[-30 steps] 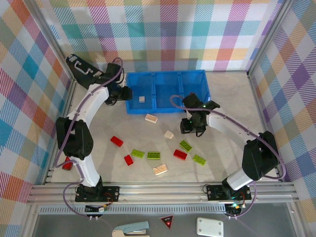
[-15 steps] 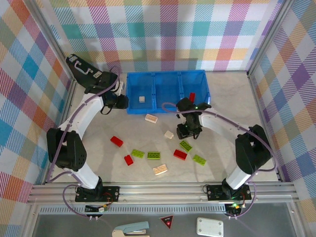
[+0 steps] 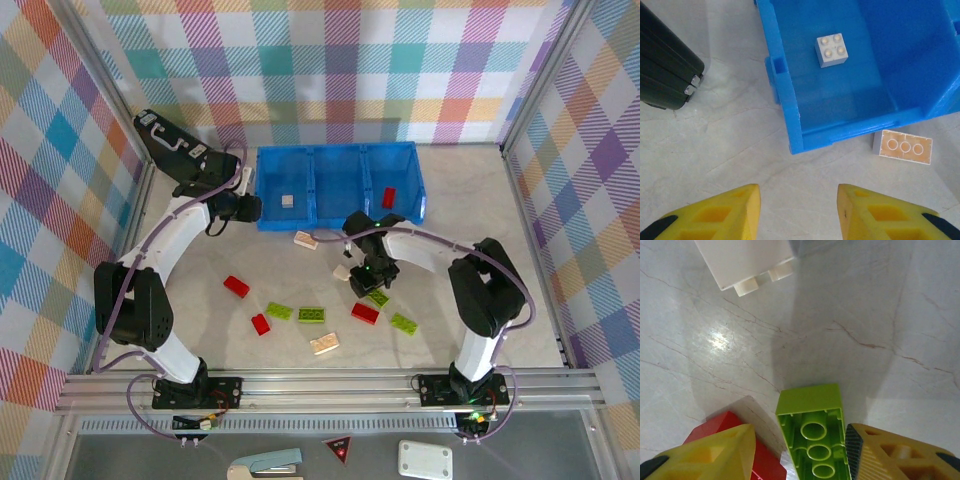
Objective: Sort the legos into containers by color
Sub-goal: Pick up the lego from the center of the table.
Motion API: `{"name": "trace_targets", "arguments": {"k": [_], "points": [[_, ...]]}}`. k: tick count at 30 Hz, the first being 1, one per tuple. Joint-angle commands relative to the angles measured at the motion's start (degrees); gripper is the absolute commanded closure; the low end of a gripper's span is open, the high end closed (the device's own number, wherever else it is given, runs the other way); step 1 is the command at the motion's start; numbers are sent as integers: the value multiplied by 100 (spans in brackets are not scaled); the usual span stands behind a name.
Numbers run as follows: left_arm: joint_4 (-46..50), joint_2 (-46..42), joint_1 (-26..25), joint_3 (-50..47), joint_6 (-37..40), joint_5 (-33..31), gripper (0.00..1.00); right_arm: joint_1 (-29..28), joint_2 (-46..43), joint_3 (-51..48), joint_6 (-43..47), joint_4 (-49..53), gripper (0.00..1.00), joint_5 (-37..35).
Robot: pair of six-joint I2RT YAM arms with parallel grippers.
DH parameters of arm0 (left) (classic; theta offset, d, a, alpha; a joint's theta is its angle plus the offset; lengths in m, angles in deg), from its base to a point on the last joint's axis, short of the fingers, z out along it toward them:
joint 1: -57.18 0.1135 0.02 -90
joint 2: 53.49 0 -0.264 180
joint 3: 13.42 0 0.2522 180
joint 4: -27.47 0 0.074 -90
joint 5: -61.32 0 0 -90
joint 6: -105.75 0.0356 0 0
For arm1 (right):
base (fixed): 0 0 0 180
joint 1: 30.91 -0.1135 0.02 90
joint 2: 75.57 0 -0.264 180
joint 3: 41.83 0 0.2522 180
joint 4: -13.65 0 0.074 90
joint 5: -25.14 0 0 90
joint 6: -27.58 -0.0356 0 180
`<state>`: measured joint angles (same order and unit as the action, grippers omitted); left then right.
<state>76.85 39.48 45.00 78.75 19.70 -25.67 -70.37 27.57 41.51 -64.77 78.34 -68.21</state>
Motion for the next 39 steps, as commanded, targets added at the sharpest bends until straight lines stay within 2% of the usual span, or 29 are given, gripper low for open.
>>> {"name": "trace_targets", "arguments": {"k": [1,24,39], "points": [[-85,-174,41,-71,73,86,56,-59,114,160,164,162,47,-84],[-82,-156,41,-45,63,174,56,-101,338,231,244,202,49,-359],[-71,-234,41,-63,63,174,56,-105,401,420,73,297,61,-386]]}}
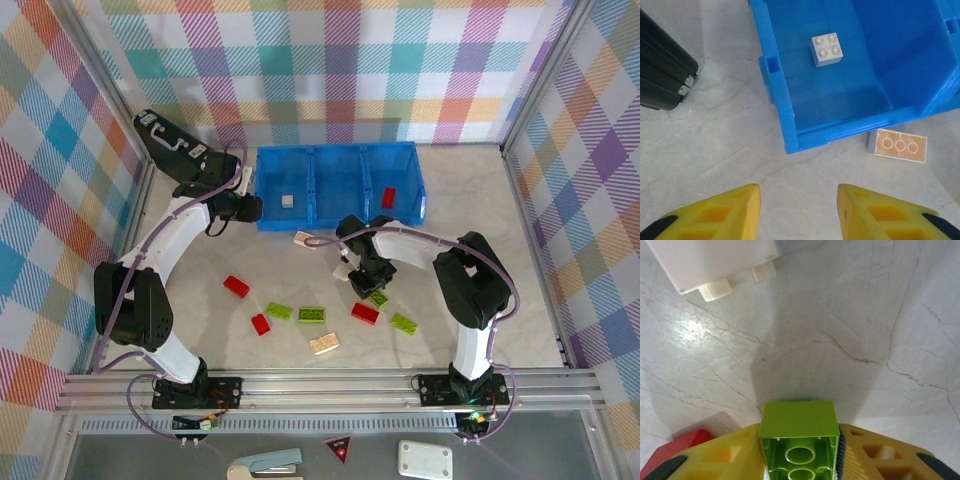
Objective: Sort the legos into containers by color
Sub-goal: Pick up the lego from the center of the table, then place the lego in the container.
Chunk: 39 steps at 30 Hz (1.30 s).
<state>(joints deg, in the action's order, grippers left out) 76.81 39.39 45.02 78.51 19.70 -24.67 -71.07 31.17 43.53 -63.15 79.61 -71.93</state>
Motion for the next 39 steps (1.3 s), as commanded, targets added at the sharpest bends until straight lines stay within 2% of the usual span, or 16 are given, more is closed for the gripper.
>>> {"name": "trace_targets", "arguments": {"k": [1,17,27,32,39], "points": [[-66,-250,39,-46,64,74,56,-36,42,275,-145,204,61,12],[-46,-323,39,-4,19,143,56,380,43,1919,-1206,755,64,159],[-68,-350,39,-17,9,161,56,719,1075,3820,-1546,1041,67,152],[-67,-336,39,-10,-1,179,56,849,1737,4900,-1717,1169,69,-103],[-68,-318,35,-21,-6,170,56,975,2448,5891,-1780,1027,69,-409]]}}
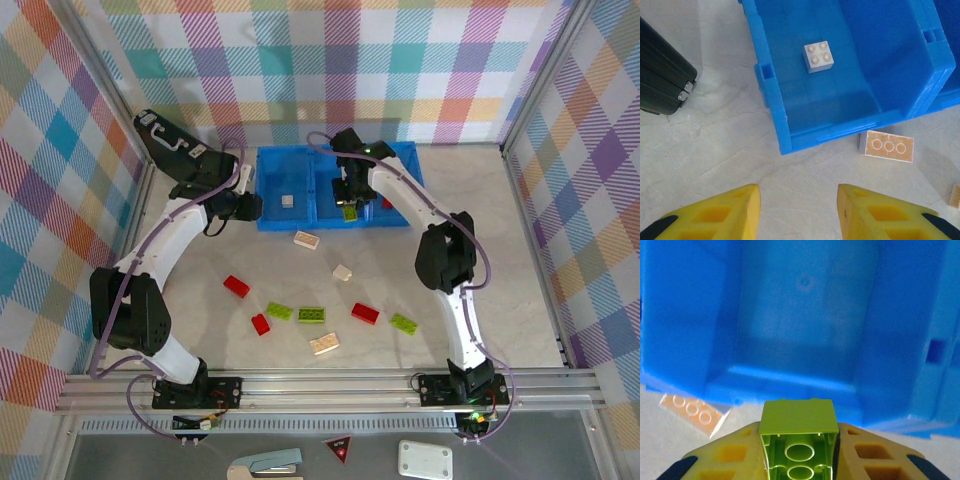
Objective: Sort the legos into containers by color
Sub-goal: Place the lego in the container.
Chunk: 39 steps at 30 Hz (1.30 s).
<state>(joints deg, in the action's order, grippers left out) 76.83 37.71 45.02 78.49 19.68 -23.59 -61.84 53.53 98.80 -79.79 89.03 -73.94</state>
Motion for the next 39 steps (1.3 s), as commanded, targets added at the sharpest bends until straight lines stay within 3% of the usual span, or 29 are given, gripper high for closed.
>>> {"name": "trace_targets", "arguments": {"k": [1,8,28,39], "points": [[-70,-144,39,-19,-5,63,56,74,321,501,-118,66,69,-245],[-70,-130,39,-17,0,72,56,149,1028,1334,31,-58,69,-448],[-46,-135,39,-10,12,53,56,176,1850,1358,259,-887,69,-848],[-44,-178,39,-8,26,37,56,161,1733,1358,330,-882,54,-1225]]}}
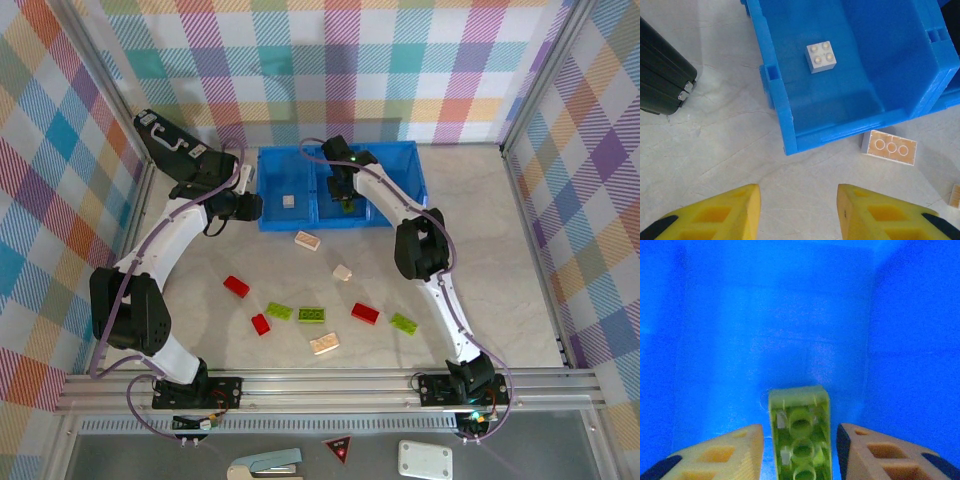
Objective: Sort the legos into containers by color
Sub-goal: Place the lego in the container, then pick up the lego from the center of the table.
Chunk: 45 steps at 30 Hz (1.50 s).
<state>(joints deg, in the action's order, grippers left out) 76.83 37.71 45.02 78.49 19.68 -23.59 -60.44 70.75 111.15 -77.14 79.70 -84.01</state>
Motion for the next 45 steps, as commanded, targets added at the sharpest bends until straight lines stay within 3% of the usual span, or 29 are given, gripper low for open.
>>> {"name": "trace_targets", "arguments": {"k": [1,9,17,34,45], "points": [[-37,-179,39,-2,25,45,56,27,-21,123,74,36,53,-221],[-31,-203,39,-10,22,30,56,-33,-377,123,140,131,53,-139],[-33,-199,39,0,26,19,56,-87,-896,-83,206,550,55,407],[-26,-190,39,17,33,-42,56,-432,-2813,-2591,102,259,56,1219],[-16,-199,39,20,39,-60,56,-833,-3750,-4687,405,-1252,56,1582]]}}
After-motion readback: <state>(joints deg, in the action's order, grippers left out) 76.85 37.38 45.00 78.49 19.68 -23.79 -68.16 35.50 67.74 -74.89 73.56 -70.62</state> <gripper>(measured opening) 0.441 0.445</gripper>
